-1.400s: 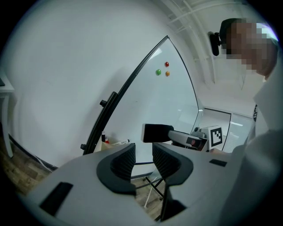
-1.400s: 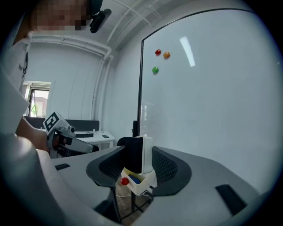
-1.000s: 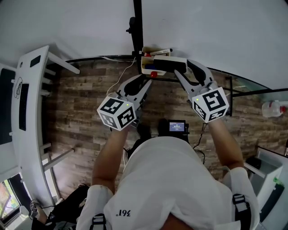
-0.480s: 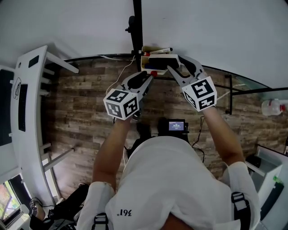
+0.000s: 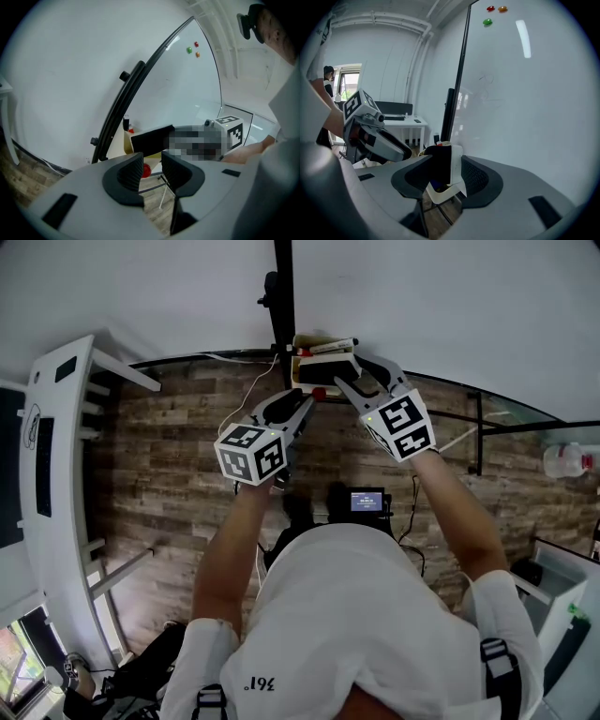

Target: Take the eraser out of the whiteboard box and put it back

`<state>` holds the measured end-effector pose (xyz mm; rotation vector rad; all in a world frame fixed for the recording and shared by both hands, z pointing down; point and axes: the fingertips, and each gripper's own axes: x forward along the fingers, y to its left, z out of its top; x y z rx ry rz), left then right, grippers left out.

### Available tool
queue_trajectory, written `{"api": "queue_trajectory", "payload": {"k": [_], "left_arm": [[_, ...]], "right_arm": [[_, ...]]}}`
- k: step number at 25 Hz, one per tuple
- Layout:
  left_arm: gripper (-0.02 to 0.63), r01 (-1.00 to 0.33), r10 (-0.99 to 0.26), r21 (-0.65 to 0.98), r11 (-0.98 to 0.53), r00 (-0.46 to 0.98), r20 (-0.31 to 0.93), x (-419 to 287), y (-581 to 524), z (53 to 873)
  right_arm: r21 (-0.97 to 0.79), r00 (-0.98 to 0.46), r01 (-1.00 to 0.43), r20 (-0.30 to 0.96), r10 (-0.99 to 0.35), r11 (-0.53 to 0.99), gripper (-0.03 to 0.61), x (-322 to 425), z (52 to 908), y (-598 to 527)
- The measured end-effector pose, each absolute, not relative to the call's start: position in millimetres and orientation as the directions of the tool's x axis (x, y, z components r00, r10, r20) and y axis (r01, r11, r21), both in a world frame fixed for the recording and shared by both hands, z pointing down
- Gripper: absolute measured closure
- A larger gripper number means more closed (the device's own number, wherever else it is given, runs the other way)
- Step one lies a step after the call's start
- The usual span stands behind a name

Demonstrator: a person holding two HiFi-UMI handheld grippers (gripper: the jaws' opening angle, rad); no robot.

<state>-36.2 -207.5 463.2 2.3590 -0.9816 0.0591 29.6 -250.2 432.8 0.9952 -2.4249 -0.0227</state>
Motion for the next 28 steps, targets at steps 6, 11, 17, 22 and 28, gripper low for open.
{"api": "queue_trajectory", "payload": {"k": [6, 11, 17, 22, 28], "left_arm": [[0.488, -0.662, -0.635, 0.506, -0.553, 0.728, 0.258, -36.3, -208.8, 467.7], [0.488, -0.660, -0.632, 0.513, -0.549, 0.729, 0.262, -34.6, -208.7, 471.1], [0.488, -0.656, -0.626, 0.518, -0.549, 0.733, 0.265, -32.9, -206.7, 471.9], [0.488, -0.653, -0.623, 0.523, -0.548, 0.735, 0.266, -32.4, -204.0, 473.1], [0.488, -0.651, -0.623, 0.519, -0.553, 0.737, 0.261, -32.6, -201.0, 470.1]], "right_arm": [[0.217, -0.596, -0.627, 0.484, -0.640, 0.748, 0.376, 21.9, 448.6, -254.9], [0.200, -0.595, -0.622, 0.507, -0.623, 0.757, 0.376, 13.8, 456.6, -255.4], [0.192, -0.590, -0.627, 0.517, -0.621, 0.755, 0.374, 11.4, 463.1, -255.9], [0.201, -0.582, -0.623, 0.527, -0.619, 0.756, 0.374, 16.5, 470.6, -257.7], [0.198, -0.575, -0.632, 0.528, -0.625, 0.749, 0.351, 15.5, 469.7, -255.9]]}}
